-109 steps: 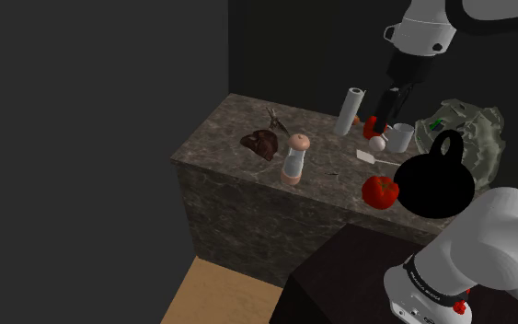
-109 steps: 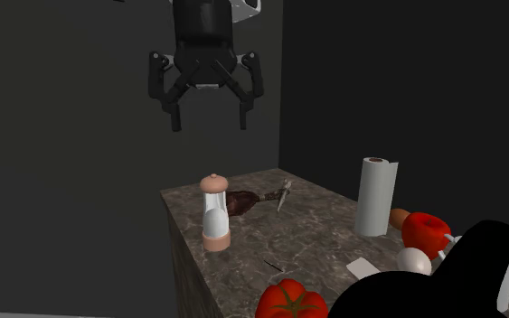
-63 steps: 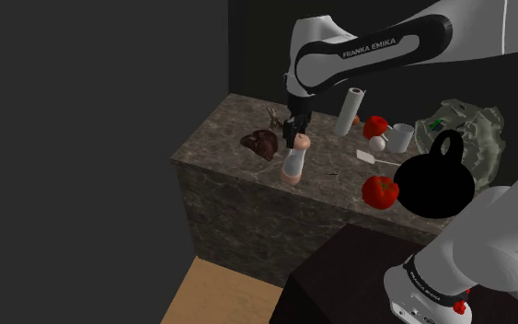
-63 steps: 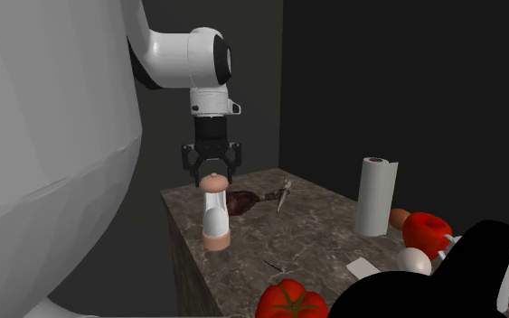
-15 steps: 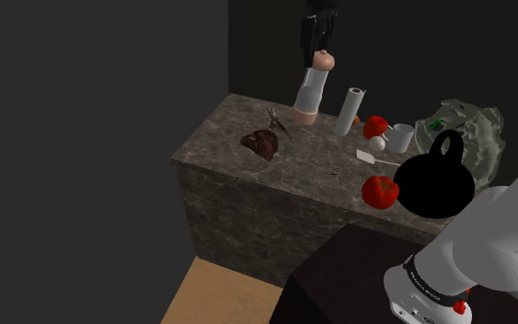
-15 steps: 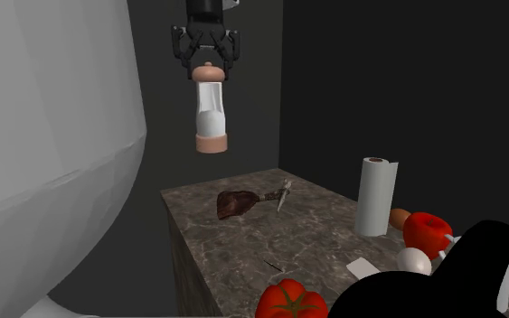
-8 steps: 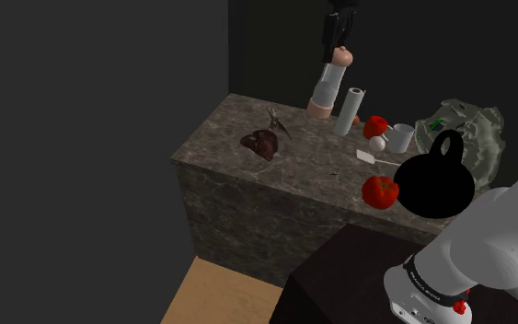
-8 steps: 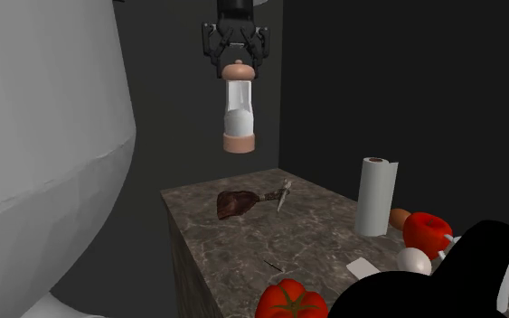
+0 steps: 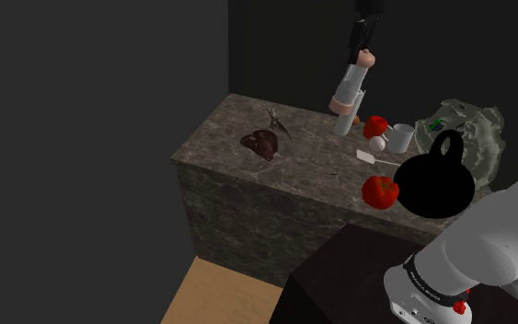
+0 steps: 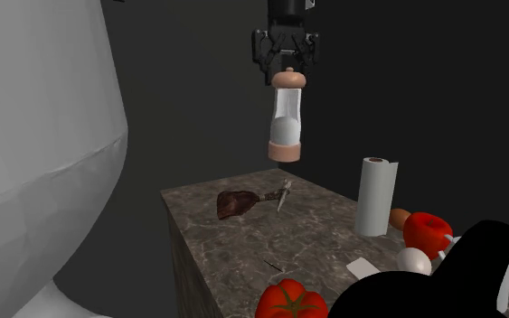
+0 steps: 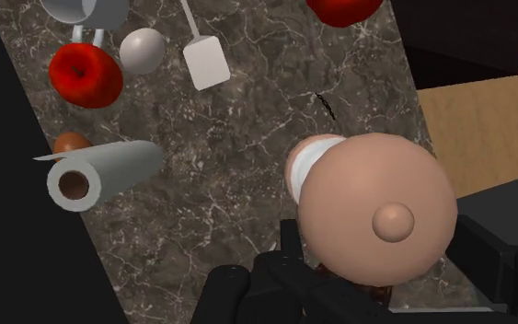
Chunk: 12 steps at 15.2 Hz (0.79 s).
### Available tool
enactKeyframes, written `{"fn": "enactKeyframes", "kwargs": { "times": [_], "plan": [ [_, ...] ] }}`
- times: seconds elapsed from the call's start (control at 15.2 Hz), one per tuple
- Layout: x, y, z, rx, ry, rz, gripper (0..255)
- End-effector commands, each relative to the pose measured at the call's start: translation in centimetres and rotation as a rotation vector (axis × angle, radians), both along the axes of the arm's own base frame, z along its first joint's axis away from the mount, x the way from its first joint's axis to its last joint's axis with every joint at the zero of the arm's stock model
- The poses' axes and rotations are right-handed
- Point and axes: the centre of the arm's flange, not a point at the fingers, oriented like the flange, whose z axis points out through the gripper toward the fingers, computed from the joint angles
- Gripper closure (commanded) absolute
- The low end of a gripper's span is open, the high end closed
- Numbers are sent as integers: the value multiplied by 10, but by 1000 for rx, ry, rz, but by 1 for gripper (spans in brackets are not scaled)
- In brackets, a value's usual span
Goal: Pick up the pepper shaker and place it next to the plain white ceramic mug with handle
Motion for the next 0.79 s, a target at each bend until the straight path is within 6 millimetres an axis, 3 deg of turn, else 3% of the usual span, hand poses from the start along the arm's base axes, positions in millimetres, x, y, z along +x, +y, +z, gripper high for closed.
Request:
{"fn": "enactKeyframes", "kwargs": {
  "times": [0.0, 0.73],
  "plan": [
    [-4, -24, -3, 0, 0, 2, 255],
    [-19, -168, -21, 0, 0, 2, 255]
  ]
}}
